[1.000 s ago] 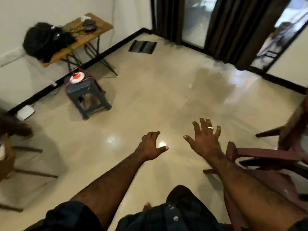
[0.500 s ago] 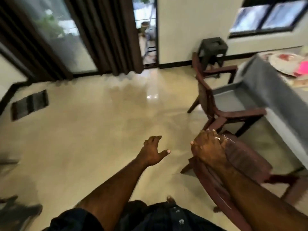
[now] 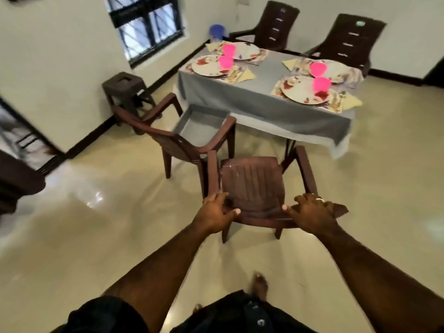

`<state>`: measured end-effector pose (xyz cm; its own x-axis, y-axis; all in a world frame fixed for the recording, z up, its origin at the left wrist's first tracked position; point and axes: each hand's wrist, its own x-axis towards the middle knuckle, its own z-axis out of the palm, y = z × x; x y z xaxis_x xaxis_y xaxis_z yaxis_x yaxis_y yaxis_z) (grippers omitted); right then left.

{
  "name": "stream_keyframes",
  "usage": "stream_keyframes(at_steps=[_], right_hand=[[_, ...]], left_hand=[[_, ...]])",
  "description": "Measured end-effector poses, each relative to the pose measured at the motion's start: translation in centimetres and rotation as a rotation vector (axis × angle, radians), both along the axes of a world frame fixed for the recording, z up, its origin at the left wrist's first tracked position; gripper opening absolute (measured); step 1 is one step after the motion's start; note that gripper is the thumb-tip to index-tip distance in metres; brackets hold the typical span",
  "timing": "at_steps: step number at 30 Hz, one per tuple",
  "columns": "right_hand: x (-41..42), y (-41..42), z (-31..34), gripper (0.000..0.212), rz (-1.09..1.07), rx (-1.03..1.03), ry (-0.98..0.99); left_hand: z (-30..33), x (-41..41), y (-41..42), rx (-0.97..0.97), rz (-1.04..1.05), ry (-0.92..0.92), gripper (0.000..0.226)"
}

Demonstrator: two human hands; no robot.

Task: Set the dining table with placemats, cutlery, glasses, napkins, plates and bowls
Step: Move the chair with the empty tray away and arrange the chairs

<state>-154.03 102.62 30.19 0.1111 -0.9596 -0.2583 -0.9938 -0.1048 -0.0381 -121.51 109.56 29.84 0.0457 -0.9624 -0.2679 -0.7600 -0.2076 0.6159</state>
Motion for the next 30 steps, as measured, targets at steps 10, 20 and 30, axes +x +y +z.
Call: stream_keyframes(at_steps=[10, 20, 30], right_hand=[[-5.9, 4.4, 1.5, 0.065, 0.102, 0.144, 0.039], [-6.4, 6.5, 0.2, 0.094, 0.181, 0.016, 0.124], [-2.1, 11.3, 0.4, 0.108, 0.036, 0.122, -0.053]], left_hand=[[0.3, -4.5, 0.6, 0.006, -0.391, -0.218, 0.048], [2.3, -4.8, 0.2, 0.160, -0.404, -0.402, 0.038], [3.6, -2.7, 1.9, -0.014, -0.391, -0.593, 0.054]])
